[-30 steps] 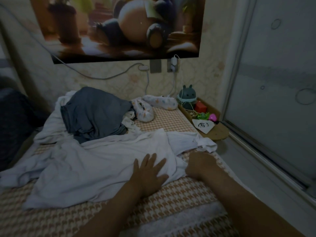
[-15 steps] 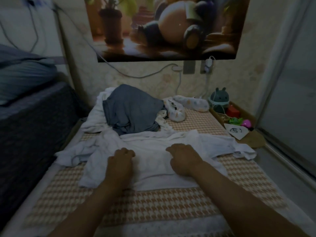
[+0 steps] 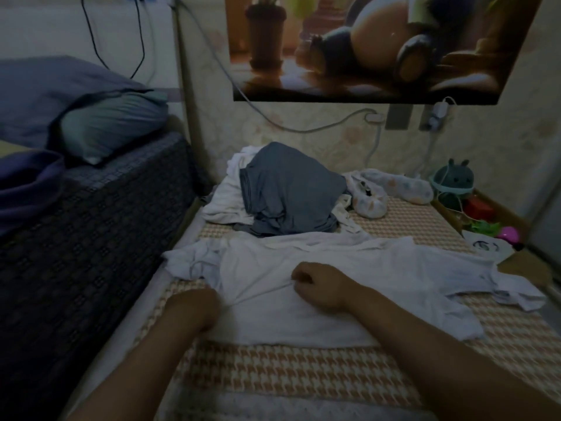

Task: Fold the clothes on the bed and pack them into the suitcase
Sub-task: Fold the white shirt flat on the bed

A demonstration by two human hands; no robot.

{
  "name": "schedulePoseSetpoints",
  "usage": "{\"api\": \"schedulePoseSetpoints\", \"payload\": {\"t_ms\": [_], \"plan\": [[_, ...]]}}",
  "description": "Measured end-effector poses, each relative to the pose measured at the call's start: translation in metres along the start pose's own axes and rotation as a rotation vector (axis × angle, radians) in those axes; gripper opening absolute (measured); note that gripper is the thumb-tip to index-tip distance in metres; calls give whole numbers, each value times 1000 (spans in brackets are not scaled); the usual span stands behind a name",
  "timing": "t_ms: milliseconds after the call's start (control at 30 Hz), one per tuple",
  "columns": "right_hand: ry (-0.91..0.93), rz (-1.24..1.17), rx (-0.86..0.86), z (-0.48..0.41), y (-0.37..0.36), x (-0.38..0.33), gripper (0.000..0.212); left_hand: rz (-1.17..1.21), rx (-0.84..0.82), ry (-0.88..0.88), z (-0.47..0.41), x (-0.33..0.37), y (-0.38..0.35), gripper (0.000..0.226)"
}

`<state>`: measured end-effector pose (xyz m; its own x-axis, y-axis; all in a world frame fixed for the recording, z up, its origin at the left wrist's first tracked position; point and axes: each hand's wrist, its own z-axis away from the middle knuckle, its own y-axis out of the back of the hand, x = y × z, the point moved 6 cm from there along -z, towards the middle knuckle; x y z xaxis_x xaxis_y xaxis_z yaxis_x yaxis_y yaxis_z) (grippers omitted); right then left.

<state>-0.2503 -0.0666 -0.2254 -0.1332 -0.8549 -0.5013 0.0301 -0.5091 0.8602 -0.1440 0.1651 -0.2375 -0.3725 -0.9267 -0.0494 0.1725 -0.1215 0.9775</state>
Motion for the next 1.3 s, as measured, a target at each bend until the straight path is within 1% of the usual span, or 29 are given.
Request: {"api": "schedulePoseSetpoints", "payload": {"t_ms": [33, 67, 133, 200, 233, 267, 333, 400, 433, 500, 533, 600, 667, 733, 767, 833, 867, 900, 933, 967, 1000, 1033, 1067, 1133, 1167, 1200, 1233, 1267, 1300], "plan": [[-15, -16, 64, -6, 6, 4, 29, -10, -56, -14, -5, 2, -2, 50], [-29, 0, 135, -13, 12, 9, 27, 3, -59, -9, -8, 5, 1, 54], [-55, 89, 269, -26, 23, 19, 27, 40, 53, -14, -22, 17, 21, 54], [-73, 188, 348, -39, 31, 29, 32, 131, 239, -95, -39, 35, 39, 53], [-78, 239, 369, -45, 34, 34, 34, 184, 311, -135, -47, 42, 44, 55], [-84, 299, 382, -51, 35, 39, 36, 232, 333, -167, -56, 47, 46, 54], [-98, 420, 384, -64, 37, 49, 36, 271, 281, -175, -83, 48, 43, 52], [-108, 466, 360, -75, 34, 59, 39, 305, 216, -164, -110, 39, 36, 65], [-109, 477, 353, -80, 33, 62, 40, 310, 238, -164, -122, 33, 33, 66], [-88, 506, 388, -90, 30, 65, 35, 345, 338, -183, -139, 22, 31, 54], [-77, 517, 423, -94, 30, 66, 33, 438, 373, -182, -140, 19, 37, 43], [-88, 507, 511, -101, 34, 70, 31, 681, 381, -138, -145, 17, 50, 21], [-141, 372, 633, -105, 45, 73, 29, 902, 420, -91, -155, 14, 64, 28], [-181, 183, 749, -109, 58, 75, 29, 1019, 474, -50, -163, 7, 78, 32], [-191, 127, 776, -112, 63, 74, 29, 960, 505, -65, -165, 4, 84, 28], [-188, 95, 765, -121, 63, 74, 26, 585, 527, -134, -171, 3, 89, 18], [-168, 82, 733, -126, 60, 75, 22, 406, 501, -163, -174, 4, 86, 17], [-143, 76, 674, -130, 53, 75, 19, 297, 450, -163, -180, 2, 79, 17], [-117, 92, 599, -133, 44, 74, 22, 205, 402, -139, -185, 1, 70, 21], [-96, 118, 530, -135, 36, 75, 31, 120, 378, -99, -186, 1, 64, 26], [-73, 136, 491, -134, 30, 75, 39, 62, 402, -66, -184, 6, 61, 30], [-46, 136, 490, -132, 29, 75, 44, 75, 483, -75, -180, 15, 62, 33], [-12, 119, 523, -127, 31, 73, 43, 130, 572, -158, -172, 33, 65, 34], [61, 104, 603, -116, 42, 72, 26, 285, 686, -475, -150, 76, 70, 33], [96, 153, 614, -110, 47, 71, 18, 285, 648, -610, -141, 98, 65, 30], [127, 240, 590, -106, 50, 71, 14, 245, 518, -655, -136, 117, 55, 30], [149, 340, 541, -99, 51, 75, 14, 214, 336, -626, -135, 131, 39, 38], [157, 422, 482, -91, 51, 81, 15, 157, 152, -523, -138, 137, 22, 48], [153, 476, 443, -81, 54, 91, 17, 108, 26, -419, -140, 138, 11, 56]]}}
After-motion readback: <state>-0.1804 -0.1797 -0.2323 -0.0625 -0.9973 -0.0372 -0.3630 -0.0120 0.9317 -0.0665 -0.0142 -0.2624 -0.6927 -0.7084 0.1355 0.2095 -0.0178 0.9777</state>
